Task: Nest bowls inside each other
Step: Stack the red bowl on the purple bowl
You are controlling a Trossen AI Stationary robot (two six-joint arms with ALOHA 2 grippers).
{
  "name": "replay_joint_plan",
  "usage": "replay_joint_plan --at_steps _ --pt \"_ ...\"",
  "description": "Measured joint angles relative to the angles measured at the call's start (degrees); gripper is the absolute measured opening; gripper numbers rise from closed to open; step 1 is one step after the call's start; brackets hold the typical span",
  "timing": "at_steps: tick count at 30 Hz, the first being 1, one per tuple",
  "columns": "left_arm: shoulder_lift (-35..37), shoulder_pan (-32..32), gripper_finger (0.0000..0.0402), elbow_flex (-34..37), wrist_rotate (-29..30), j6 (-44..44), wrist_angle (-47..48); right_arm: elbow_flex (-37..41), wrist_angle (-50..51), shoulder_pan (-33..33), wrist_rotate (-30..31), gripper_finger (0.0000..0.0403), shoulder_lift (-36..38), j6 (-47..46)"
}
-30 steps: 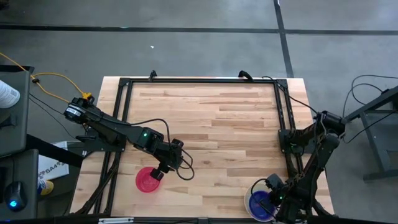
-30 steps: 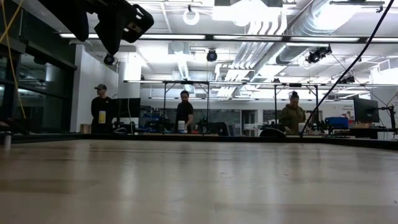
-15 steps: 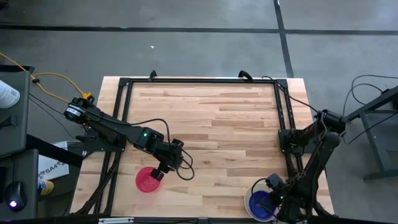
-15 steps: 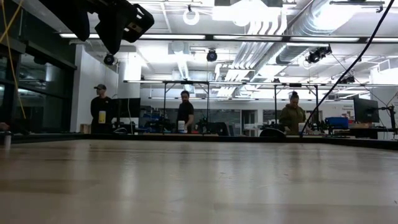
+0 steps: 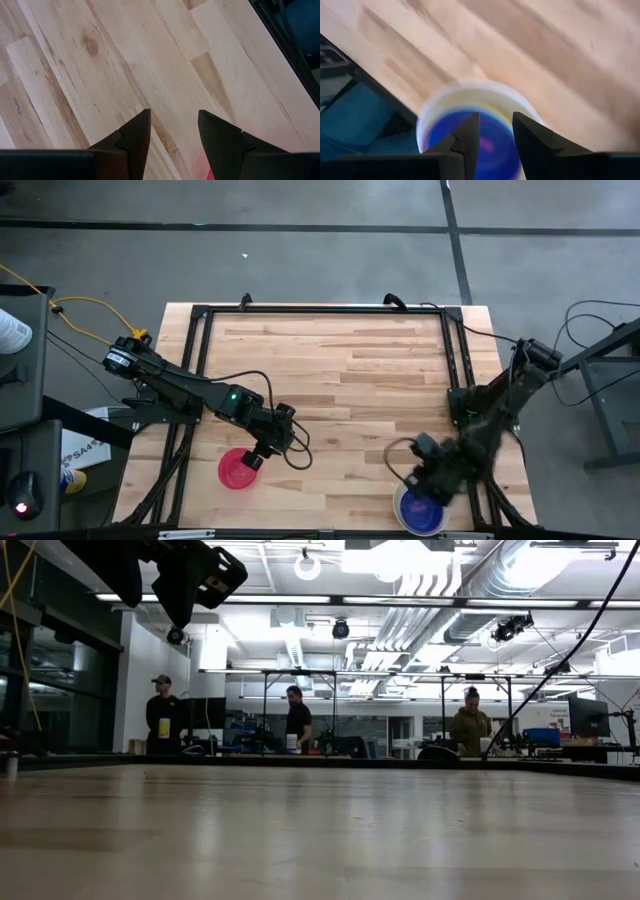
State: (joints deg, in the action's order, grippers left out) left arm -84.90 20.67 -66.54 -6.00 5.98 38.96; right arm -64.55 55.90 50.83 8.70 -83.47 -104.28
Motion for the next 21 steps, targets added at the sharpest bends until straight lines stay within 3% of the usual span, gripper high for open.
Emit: replay_joint_plan --at_steps 9,21 --pt "0.0 0.0 0.0164 -0.1 0.0 0.2 2.8 0.0 -11.7 -18.4 -3.5 0.009 -0.4 33.6" --pt "0.0 0.8 0.0164 -0.1 0.4 -5.1 7.2 0.0 -10.5 -29.1 -3.2 0.0078 -0.4 52.2"
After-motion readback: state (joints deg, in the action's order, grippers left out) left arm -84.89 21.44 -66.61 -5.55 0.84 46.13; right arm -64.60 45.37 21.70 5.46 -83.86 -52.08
